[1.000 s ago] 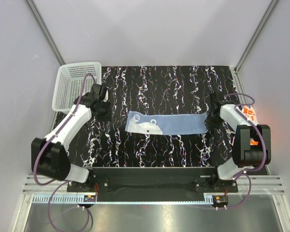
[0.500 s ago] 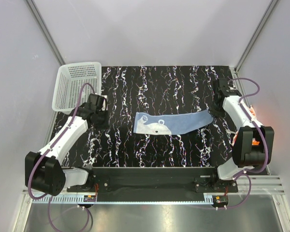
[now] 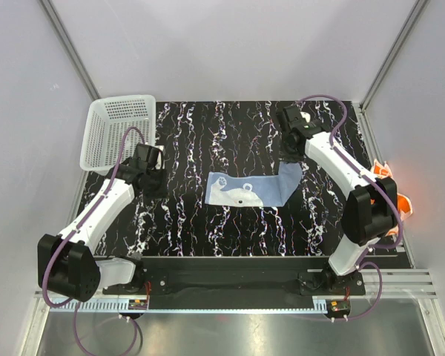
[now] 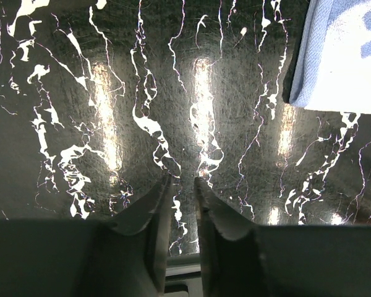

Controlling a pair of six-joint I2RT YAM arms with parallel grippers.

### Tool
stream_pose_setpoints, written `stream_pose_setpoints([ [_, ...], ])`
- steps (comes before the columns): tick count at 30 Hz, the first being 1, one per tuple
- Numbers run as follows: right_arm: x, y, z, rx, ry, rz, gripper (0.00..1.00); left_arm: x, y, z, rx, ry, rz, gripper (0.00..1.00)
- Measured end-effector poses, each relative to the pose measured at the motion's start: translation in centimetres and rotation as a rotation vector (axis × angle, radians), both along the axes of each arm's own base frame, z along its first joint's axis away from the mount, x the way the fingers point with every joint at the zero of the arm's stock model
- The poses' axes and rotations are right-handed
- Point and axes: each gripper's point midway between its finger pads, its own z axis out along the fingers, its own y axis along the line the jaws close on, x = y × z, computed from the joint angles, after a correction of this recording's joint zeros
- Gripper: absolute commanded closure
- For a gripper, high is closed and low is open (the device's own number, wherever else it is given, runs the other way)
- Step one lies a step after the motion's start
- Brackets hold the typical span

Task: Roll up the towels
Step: Fold the towel

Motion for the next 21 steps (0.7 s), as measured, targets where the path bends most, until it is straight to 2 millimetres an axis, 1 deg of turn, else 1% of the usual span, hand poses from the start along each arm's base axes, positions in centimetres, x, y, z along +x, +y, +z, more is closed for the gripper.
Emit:
stream_pose_setpoints([
  [4,0.0,3.0,0.0,0.004,0.011,0.06,1.0,0.0,0.0,0.1,0.0,-0.003,0.0,0.72],
  [11,0.1,8.7,0.9,0.025,-0.002,0.161,1.0,0.0,0.0,0.1,-0.001,-0.005,0.0,0.72],
  [18,-1.1,13.9,1.1,0.031,0.001,0.259,1.0,0.0,0.0,0.2,-0.001,-0.006,0.0,0.72],
  [21,-2.0,15.5,0.7,0.026,0.012,0.297,1.0,0.0,0.0,0.2,-0.001,-0.006,0.0,0.72],
])
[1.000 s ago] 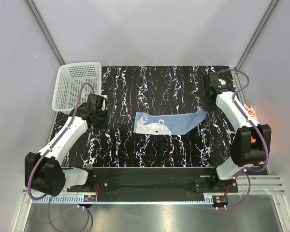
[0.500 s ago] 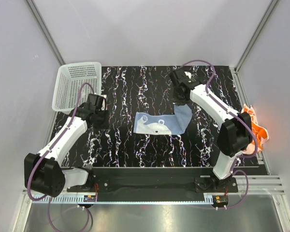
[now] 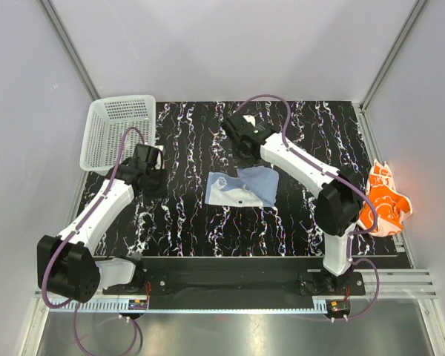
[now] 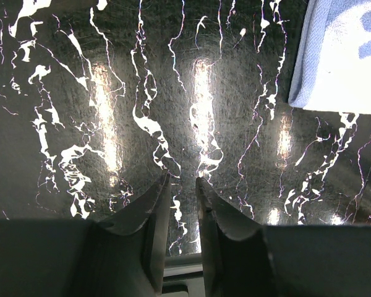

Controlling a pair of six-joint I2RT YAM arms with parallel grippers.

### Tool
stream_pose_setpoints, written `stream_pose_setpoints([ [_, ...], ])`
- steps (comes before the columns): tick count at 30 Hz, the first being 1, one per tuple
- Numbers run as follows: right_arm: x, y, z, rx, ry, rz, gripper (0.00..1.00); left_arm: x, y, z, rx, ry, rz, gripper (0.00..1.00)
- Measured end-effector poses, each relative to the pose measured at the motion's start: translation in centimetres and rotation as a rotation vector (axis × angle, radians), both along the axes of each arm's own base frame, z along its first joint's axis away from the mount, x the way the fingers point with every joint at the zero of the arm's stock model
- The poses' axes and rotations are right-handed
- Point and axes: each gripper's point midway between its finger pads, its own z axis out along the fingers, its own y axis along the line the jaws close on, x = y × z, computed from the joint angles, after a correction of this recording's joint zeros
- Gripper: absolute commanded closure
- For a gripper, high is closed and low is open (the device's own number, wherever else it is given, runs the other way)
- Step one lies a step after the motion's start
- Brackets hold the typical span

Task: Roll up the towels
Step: Fold the towel

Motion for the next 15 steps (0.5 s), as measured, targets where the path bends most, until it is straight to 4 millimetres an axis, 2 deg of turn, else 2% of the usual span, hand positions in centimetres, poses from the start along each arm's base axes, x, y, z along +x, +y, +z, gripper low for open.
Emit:
stream_pose_setpoints([
  [15,-4.3,6.9,-4.5,-0.071,0.073,0.15,1.0,0.0,0.1,0.0,0.005,-0.002,0.003,0.72],
])
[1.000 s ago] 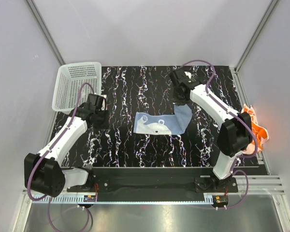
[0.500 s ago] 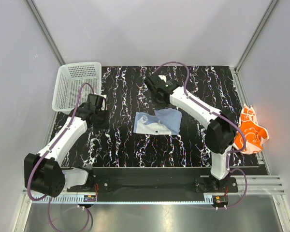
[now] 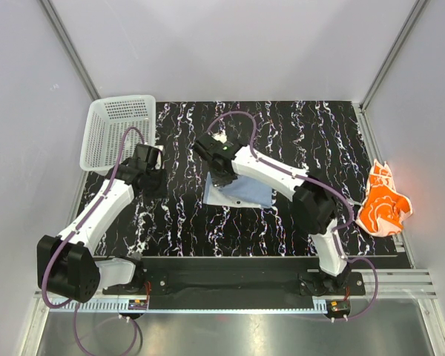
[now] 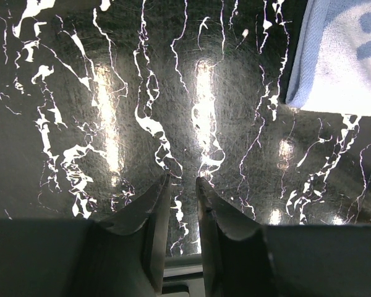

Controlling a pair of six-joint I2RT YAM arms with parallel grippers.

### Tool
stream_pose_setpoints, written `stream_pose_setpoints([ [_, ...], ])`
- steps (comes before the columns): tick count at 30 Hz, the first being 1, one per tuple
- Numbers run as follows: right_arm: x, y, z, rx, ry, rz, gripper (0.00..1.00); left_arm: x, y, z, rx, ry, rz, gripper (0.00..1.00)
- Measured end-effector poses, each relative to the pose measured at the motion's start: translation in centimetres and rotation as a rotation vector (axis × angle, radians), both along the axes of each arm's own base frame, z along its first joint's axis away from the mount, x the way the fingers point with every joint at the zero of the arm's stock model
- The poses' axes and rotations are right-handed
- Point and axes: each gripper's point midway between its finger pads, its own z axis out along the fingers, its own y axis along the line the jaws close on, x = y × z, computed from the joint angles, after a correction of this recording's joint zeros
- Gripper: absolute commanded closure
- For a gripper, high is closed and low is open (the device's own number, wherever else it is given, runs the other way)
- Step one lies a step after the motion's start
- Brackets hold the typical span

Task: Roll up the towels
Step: Fold the towel

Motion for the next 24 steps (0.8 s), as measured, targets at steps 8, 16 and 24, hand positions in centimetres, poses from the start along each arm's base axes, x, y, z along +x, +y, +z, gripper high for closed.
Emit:
stream_pose_setpoints([
  [8,-2.1,2.7,-3.2,-0.035,0.039,0.05,0.76,0.1,0.2,0.0,0.01,-0.003,0.006,0.72],
  [16,-3.0,4.1,-7.4,-0.068,0.078,0.077,0.24,0.1,0.3,0.0,0.015,-0.003,0.008,0.72],
  [24,-2.1,4.6,-5.7,-0.047,0.028,0.083,0.03,0.1,0.5,-0.1,0.027,-0.007,0.013,0.72],
])
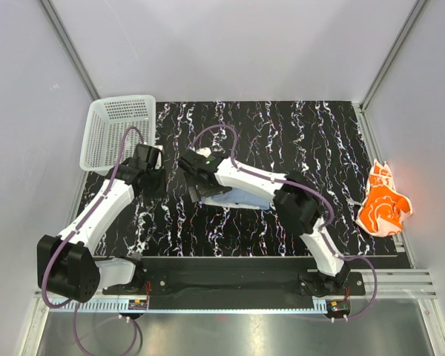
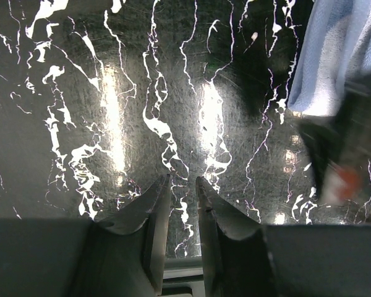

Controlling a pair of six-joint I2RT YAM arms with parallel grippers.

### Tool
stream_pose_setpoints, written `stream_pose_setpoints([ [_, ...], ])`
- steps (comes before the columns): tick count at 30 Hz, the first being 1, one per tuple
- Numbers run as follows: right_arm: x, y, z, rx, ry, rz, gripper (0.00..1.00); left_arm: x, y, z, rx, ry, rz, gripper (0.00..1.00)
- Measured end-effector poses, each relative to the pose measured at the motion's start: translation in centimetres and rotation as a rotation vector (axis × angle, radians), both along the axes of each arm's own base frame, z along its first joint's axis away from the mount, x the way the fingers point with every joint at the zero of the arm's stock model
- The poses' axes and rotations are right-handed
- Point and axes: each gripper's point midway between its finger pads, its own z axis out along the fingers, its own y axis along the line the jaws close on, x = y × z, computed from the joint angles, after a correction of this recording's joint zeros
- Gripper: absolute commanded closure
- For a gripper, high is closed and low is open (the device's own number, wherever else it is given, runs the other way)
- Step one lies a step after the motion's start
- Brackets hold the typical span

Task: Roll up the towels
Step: Fold the towel

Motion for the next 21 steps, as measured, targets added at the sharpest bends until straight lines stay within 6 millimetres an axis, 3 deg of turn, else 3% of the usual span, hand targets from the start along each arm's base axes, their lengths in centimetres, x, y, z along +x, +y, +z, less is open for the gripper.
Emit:
stream_pose_setpoints([
  [2,0.0,-0.2,1.9,0.03,-0.029,-0.002,0.0,0.0,0.1,0.0,0.005,0.001,0.002,0.72],
  [5,-0.6,-1.5,6.2,0.099,-0.087,-0.012,0.0,0.0,0.2,-0.1,0.013,0.001,0.006,0.72],
  [8,-1.5,-4.0,10.2,0.173,-0.15,-0.059,0.0,0.1,0.3,-0.1,0.026,-0.002,0.008,0.71],
  [10,-2.0,-6.8,11.3,0.212,-0.167,-0.121,0.03,0.0,0.0,-0.3,0.032,0.001,0.003,0.69],
  [12,-1.6,-10.4,10.2,0.226,-0.154,-0.218,0.07,-0.2,-0.5,-0.5,0.035,0.01,-0.01,0.67],
  [15,-1.0,-16.5,5.7,0.167,-0.085,-0.386,0.1,-0.3,-1.8,-0.9,0.041,0.034,-0.035,0.63],
  [17,-1.4,-19.6,2.7,0.107,-0.024,-0.468,0.1,0.0,-3.0,-1.1,0.043,0.047,-0.055,0.61],
  [19,-1.9,-20.7,1.3,0.076,0.016,-0.502,0.12,0.5,-4.5,-0.9,0.039,0.052,-0.076,0.54],
  [21,-1.6,-20.7,0.7,0.081,0.025,-0.518,0.13,1.3,-5.9,-0.8,0.03,0.054,-0.088,0.51],
])
